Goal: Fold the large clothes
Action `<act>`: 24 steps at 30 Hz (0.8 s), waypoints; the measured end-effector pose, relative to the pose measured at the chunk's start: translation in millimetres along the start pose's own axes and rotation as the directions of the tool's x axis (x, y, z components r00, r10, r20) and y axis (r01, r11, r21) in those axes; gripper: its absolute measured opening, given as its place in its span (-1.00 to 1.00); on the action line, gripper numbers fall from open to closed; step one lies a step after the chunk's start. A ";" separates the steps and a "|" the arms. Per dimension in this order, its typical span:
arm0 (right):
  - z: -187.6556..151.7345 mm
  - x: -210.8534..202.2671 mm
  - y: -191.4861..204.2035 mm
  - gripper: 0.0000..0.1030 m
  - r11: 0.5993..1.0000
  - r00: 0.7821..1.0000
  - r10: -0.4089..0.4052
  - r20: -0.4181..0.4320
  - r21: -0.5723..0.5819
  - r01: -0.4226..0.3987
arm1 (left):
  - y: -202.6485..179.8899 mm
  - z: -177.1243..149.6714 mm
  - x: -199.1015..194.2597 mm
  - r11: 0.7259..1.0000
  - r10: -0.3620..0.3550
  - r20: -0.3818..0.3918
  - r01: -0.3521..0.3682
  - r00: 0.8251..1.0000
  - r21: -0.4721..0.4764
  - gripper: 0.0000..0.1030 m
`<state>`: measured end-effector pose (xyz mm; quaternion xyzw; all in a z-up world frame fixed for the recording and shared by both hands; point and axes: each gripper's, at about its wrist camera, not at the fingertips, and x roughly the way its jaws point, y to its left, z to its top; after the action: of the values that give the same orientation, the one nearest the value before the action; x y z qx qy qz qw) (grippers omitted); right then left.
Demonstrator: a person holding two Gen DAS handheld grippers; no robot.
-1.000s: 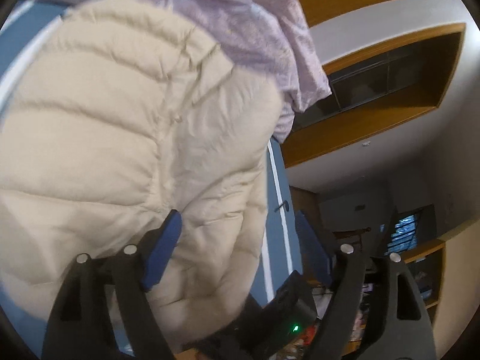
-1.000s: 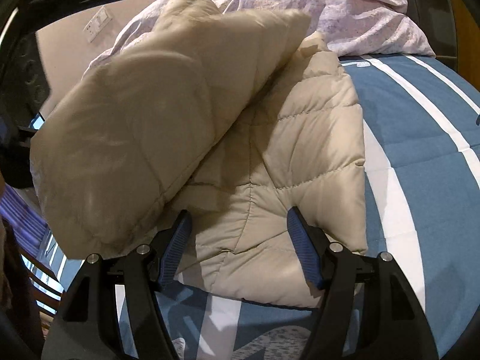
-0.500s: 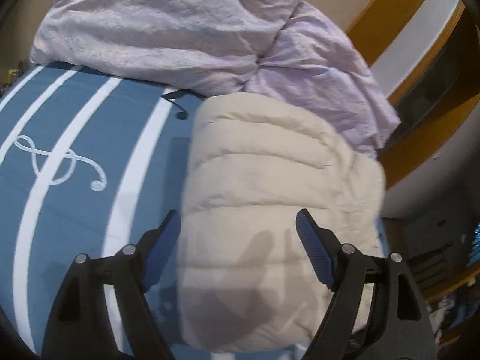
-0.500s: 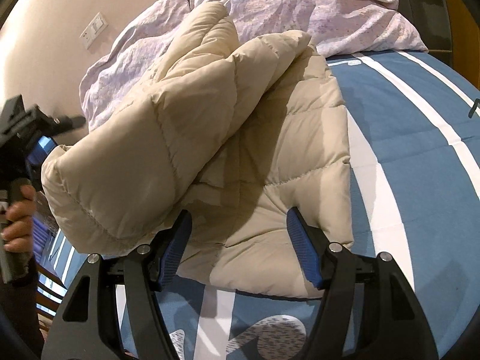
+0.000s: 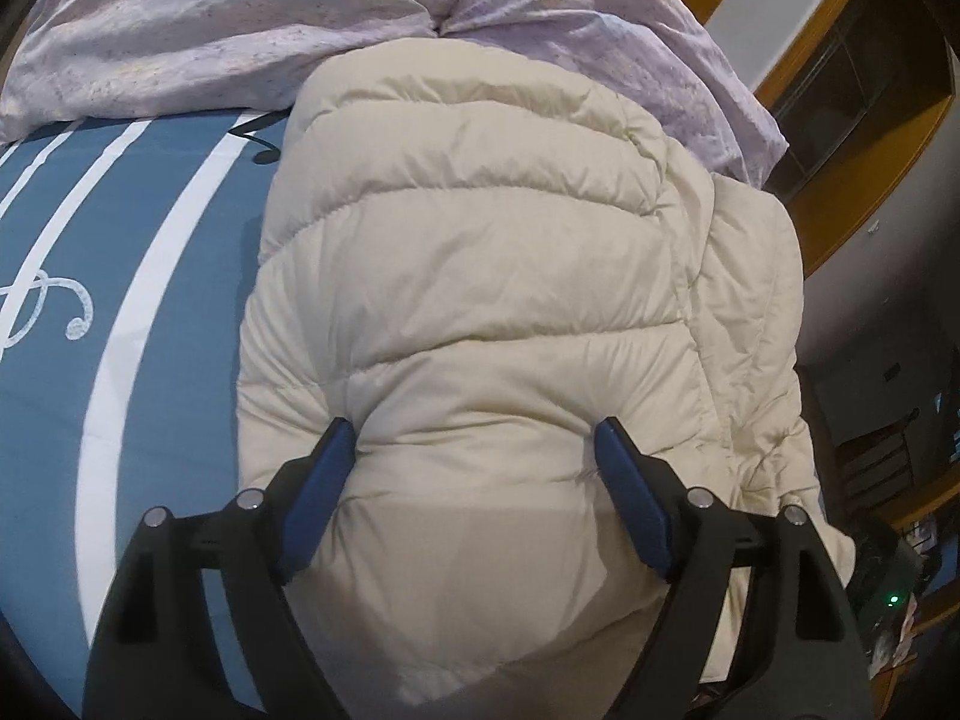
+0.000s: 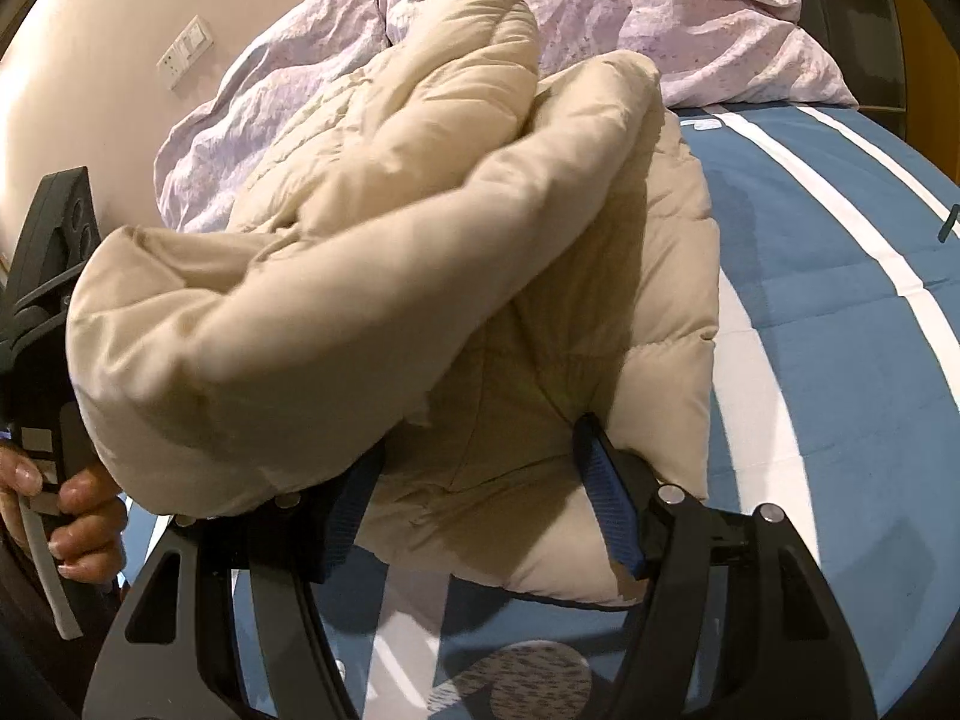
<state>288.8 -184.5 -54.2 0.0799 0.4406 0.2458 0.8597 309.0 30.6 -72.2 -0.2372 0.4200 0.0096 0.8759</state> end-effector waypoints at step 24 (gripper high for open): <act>67.6 -60.6 29.6 -0.39 0.998 0.982 0.039 0.183 -0.059 -0.029 | -16.8 -5.8 10.5 1.000 0.010 -0.005 -0.010 1.000 0.027 0.64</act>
<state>302.5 -183.4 40.3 0.0858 0.3507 0.2643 0.8943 315.2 11.4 -76.2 -0.2232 0.4235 0.0078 0.8779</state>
